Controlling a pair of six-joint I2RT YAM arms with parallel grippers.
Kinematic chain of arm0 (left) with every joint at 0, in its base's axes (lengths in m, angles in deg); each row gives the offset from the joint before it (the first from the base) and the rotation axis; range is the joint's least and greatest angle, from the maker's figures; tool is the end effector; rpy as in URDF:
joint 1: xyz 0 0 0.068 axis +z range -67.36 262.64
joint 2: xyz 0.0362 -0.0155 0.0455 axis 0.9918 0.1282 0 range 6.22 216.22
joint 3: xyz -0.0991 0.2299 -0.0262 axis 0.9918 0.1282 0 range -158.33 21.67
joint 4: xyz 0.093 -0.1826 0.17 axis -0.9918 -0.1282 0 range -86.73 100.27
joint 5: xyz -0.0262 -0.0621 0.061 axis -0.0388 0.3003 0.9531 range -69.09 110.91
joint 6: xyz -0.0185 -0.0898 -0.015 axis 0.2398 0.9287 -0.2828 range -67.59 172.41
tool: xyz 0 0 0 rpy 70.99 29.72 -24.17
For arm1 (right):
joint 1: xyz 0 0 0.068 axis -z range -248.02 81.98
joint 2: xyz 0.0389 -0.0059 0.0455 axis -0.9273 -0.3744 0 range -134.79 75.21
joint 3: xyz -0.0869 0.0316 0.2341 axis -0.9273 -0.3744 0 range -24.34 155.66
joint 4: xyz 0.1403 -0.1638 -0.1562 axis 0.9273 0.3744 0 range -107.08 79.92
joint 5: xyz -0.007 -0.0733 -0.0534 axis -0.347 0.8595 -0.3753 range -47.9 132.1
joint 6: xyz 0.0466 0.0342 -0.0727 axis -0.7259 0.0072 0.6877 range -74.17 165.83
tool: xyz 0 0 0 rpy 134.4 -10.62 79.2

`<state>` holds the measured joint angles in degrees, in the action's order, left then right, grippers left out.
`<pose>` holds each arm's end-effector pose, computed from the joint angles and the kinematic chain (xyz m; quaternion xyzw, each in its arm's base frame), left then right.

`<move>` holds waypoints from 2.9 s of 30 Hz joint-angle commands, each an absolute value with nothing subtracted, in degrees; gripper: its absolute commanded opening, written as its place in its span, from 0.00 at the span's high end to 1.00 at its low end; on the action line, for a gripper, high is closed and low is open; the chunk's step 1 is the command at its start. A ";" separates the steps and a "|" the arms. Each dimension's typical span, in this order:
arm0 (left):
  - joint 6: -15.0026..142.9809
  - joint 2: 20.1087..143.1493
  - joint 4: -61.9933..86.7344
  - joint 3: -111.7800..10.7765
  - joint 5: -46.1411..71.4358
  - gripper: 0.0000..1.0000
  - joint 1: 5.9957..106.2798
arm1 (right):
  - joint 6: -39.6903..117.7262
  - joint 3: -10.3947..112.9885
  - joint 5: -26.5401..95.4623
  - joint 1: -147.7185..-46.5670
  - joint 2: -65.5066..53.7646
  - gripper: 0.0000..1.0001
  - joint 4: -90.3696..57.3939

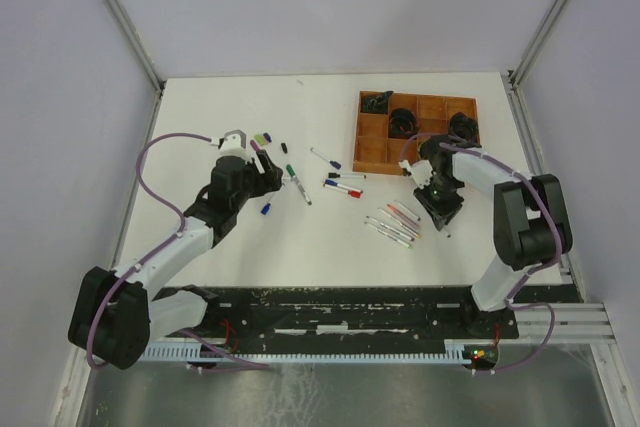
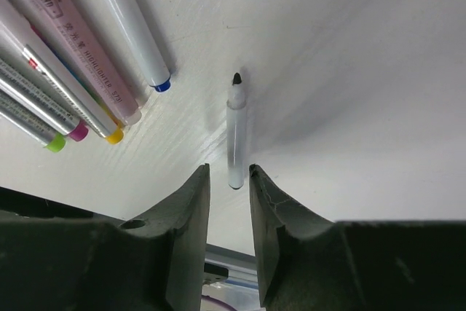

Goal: Open the pen caps
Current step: Place the pen at the center of the board, then pick up the pen from the center of the board.

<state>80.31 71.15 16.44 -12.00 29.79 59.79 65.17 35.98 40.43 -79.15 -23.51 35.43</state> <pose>0.2853 -0.1062 0.1879 -0.0786 0.8386 -0.1702 0.5114 0.2817 0.0579 0.0869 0.2626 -0.9647 -0.0152 0.0070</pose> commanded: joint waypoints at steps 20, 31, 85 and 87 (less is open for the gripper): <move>98.30 71.84 6.84 -19.27 50.68 0.31 35.87 | 67.37 35.49 22.34 -79.25 4.00 0.61 33.21; 109.43 97.55 -14.60 -41.57 62.13 0.42 31.28 | 67.19 35.44 23.73 -79.20 4.31 0.61 32.93; 96.57 119.04 -21.40 -54.84 42.12 0.71 48.60 | 67.80 35.25 22.51 -79.27 3.47 0.59 33.63; 96.47 119.34 -21.58 -55.16 41.98 0.71 48.62 | 67.72 35.25 22.50 -79.24 3.56 0.59 33.63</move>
